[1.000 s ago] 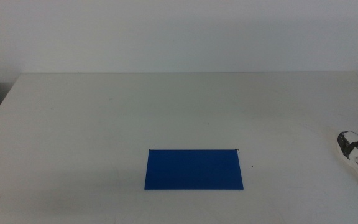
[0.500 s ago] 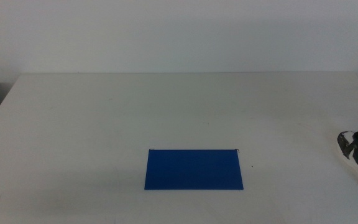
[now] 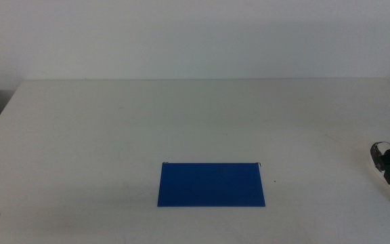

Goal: Use one arm to grab the shoe from the table and place it on the mat.

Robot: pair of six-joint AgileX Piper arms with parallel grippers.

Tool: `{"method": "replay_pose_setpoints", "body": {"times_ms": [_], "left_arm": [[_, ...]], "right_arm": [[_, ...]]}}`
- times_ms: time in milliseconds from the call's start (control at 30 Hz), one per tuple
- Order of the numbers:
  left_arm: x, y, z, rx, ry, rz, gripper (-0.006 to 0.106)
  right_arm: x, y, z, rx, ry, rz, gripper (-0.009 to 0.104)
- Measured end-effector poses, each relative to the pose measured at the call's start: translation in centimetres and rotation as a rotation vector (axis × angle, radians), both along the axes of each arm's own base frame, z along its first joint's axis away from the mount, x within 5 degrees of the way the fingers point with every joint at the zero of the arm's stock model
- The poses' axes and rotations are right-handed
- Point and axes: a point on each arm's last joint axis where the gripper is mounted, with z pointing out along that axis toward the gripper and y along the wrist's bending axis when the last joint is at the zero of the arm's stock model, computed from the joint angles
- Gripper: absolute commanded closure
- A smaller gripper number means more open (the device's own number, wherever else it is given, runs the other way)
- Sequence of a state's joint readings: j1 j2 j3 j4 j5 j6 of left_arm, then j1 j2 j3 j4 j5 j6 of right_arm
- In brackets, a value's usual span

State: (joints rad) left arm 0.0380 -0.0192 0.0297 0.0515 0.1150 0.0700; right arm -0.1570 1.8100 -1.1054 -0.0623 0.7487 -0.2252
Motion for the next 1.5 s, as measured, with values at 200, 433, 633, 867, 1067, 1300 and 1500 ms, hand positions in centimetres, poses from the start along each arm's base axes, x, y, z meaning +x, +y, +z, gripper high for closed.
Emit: {"method": "replay_pose_setpoints", "body": {"times_ms": [200, 433, 633, 867, 1067, 1300, 1500], "left_arm": [[0.0, 0.0, 0.0, 0.0, 0.0, 0.0, 0.007], [0.0, 0.0, 0.0, 0.0, 0.0, 0.0, 0.007], [0.0, 0.0, 0.0, 0.0, 0.0, 0.0, 0.007], [0.0, 0.0, 0.0, 0.0, 0.0, 0.0, 0.007], [0.0, 0.0, 0.0, 0.0, 0.0, 0.0, 0.007], [0.0, 0.0, 0.0, 0.0, 0.0, 0.0, 0.007], [0.0, 0.0, 0.0, 0.0, 0.0, 0.0, 0.007]], "right_arm": [[-0.9, 1.2, 3.2, -0.012, -0.033, 0.031, 0.099], [-0.8, 5.3, 10.1, -0.008, -0.125, 0.103, 0.099], [0.3, 12.3, 13.6, 0.014, -0.166, 0.274, 0.099], [1.9, 22.6, 12.5, 0.004, -0.137, 0.646, 0.099], [1.6, 29.4, 9.6, -0.044, -0.076, 1.081, 0.099], [0.9, 32.6, 6.0, -0.048, 0.0, 1.298, 0.099], [1.3, 33.1, 4.4, -0.053, 0.011, 1.311, 0.099]]}}
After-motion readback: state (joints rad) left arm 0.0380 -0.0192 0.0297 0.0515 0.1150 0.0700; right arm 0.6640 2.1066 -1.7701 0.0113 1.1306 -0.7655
